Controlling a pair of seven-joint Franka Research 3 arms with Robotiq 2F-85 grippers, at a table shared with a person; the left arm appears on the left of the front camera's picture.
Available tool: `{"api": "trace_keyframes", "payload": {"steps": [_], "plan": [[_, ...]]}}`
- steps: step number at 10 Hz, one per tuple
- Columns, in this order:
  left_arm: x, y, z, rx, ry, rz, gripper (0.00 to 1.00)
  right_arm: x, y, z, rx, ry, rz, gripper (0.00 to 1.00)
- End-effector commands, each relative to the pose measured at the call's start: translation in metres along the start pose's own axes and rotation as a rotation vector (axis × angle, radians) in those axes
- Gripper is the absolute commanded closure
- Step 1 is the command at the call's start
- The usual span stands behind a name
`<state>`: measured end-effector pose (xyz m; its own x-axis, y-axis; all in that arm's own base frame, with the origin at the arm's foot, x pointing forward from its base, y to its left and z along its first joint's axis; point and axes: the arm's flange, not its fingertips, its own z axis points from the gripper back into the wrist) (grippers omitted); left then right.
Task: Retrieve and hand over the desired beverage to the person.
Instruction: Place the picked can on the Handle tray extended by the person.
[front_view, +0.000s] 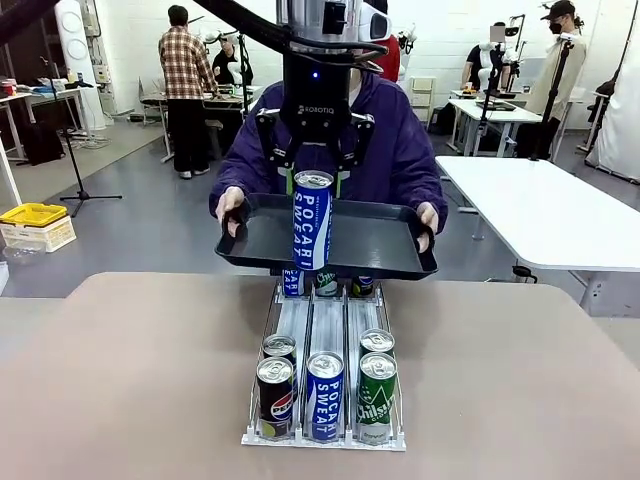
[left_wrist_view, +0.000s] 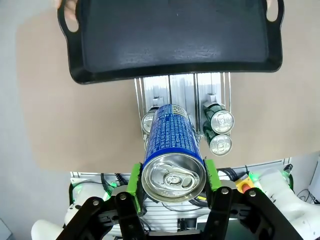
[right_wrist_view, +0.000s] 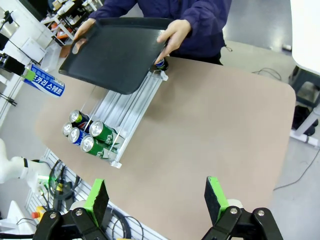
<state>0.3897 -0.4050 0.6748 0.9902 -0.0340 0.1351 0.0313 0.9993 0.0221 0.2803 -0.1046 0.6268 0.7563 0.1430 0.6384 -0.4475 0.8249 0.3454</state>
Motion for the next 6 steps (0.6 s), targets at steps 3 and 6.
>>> {"api": "trace_keyframes", "payload": {"steps": [3,6], "plan": [[-0.0029,0.0025,0.0049,-0.006,-0.016,0.003,0.63,0.0018,-0.0019,-0.001,0.031,-0.011,0.007,0.0],[-0.0029,0.0025,0.0049,-0.006,-0.016,0.003,0.63,0.0018,-0.0019,-0.001,0.031,-0.011,0.007,0.0]]}}
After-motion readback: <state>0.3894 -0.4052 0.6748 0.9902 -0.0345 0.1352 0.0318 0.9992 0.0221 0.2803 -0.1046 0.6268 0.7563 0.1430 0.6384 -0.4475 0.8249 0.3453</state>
